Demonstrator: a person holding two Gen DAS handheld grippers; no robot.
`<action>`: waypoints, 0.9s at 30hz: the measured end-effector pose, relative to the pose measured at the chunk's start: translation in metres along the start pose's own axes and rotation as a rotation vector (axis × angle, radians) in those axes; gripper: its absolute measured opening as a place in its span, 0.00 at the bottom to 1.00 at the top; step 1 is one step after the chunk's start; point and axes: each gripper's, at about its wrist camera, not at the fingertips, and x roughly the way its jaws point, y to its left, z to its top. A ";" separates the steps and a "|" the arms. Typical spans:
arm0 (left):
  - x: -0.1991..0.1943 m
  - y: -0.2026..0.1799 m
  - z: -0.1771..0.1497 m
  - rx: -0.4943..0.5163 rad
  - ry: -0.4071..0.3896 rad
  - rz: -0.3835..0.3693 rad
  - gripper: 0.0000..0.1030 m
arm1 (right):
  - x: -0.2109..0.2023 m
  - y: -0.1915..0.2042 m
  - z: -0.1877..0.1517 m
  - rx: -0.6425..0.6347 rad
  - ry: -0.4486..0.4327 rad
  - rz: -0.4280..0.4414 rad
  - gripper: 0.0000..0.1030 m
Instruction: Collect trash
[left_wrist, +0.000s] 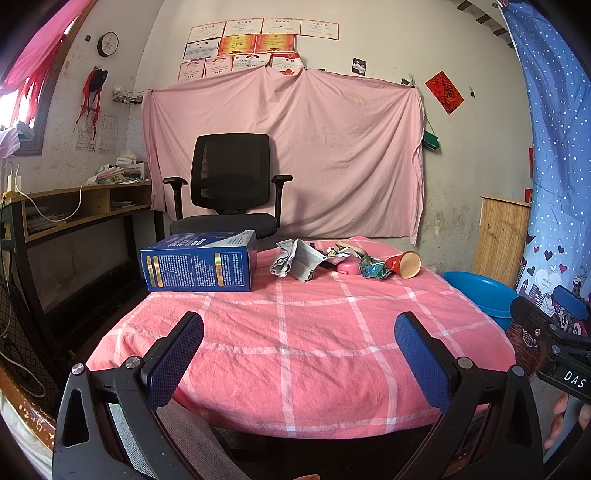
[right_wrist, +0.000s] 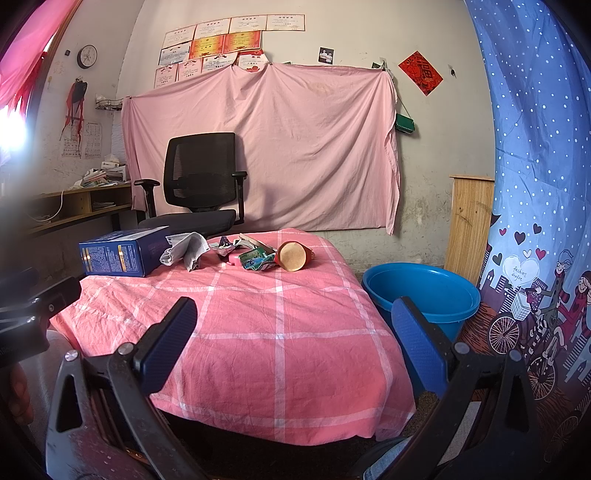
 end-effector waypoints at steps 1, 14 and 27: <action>0.000 0.000 0.000 0.000 0.000 0.000 0.99 | 0.000 0.000 0.000 0.000 0.000 0.000 1.00; -0.001 0.000 0.001 -0.003 -0.007 0.004 0.99 | 0.001 -0.001 0.000 0.010 -0.005 -0.001 1.00; 0.010 -0.001 0.044 -0.030 -0.078 0.020 0.99 | 0.012 -0.008 0.034 0.008 -0.071 0.038 1.00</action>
